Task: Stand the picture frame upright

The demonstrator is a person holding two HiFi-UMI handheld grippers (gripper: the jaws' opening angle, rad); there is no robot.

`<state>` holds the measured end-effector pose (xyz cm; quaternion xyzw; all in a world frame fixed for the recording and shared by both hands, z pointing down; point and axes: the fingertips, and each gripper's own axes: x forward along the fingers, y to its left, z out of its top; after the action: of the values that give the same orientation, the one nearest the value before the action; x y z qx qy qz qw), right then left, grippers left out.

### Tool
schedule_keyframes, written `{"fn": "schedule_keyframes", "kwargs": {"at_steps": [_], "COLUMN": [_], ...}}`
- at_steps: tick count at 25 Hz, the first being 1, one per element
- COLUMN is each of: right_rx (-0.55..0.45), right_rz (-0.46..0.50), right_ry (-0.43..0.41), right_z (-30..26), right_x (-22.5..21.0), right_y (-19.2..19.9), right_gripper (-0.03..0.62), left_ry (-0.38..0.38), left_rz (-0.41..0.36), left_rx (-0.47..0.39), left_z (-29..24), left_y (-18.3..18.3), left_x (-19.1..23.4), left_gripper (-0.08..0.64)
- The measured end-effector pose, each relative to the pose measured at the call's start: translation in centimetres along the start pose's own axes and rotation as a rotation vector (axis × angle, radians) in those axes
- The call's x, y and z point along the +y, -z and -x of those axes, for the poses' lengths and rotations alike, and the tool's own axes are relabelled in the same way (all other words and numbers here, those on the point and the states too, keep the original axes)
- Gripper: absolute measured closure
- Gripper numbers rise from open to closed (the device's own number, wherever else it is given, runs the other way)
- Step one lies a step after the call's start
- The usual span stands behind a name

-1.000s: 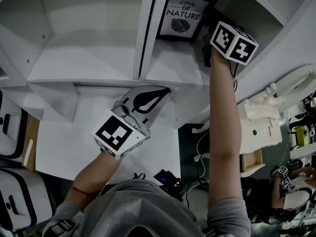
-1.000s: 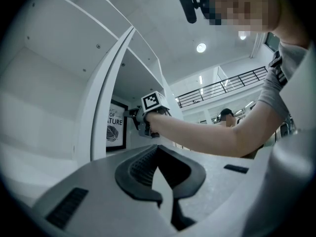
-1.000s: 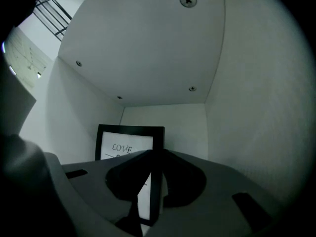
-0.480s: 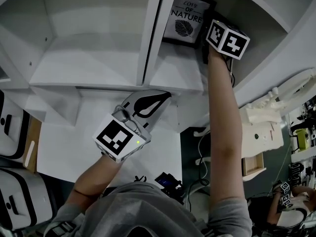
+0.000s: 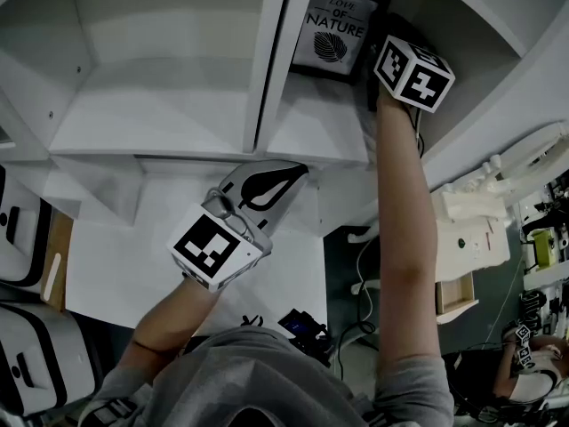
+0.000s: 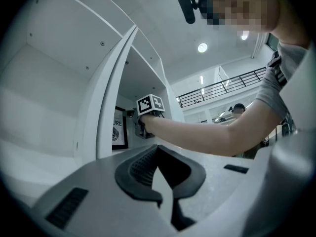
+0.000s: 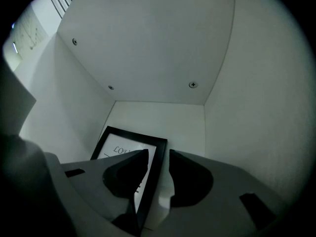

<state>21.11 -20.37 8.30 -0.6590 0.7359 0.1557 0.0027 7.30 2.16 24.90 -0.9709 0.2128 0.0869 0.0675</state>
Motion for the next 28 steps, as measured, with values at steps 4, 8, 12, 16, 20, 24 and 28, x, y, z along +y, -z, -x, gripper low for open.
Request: {"fn": "schedule_keyframes", "kwargs": {"at_steps": [4,8,12,16,20,24,28], "right_rx": [-0.036,-0.046,-0.066,-0.077,-0.096,-0.128,-0.160], "right_rz": [0.010,-0.006,-0.005,-0.002,-0.021,-0.036,-0.065], "right_ry": [0.002,-0.018,-0.023,-0.040,-0.068,-0.100,-0.136], "right_z": [0.5,0.8,1.1,2.0,3.3,5.1,7.3], "right_x": [0.0,0.4,0.5,1.0,1.8,2.6,3.4], "right_y": [-0.6,-0.5,-0.8,-0.9,-1.2,-2.0,-3.0], "right_gripper": [0.463,0.508,0.555,0.561,0.561,0.563,0.563], "left_ry": [0.002,-0.002,-0.010,-0.011,-0.010,-0.017,-0.025], "left_rz": [0.000,-0.001,-0.004,-0.010,-0.017,-0.028,-0.032], "left_rx": [0.011,0.008,0.013,0.023,0.024,0.021,0.026], "left_z": [0.0,0.0,0.2,0.4,0.8,1.2,1.6], "left_y": [0.2,0.0,-0.1,-0.1,-0.3,-0.8,-0.9], "left_x": [-0.1,-0.1,0.1,-0.1,-0.5,-0.5,-0.6], "left_gripper": [0.552,0.552,0.552,0.552,0.553,0.552,0.552]}}
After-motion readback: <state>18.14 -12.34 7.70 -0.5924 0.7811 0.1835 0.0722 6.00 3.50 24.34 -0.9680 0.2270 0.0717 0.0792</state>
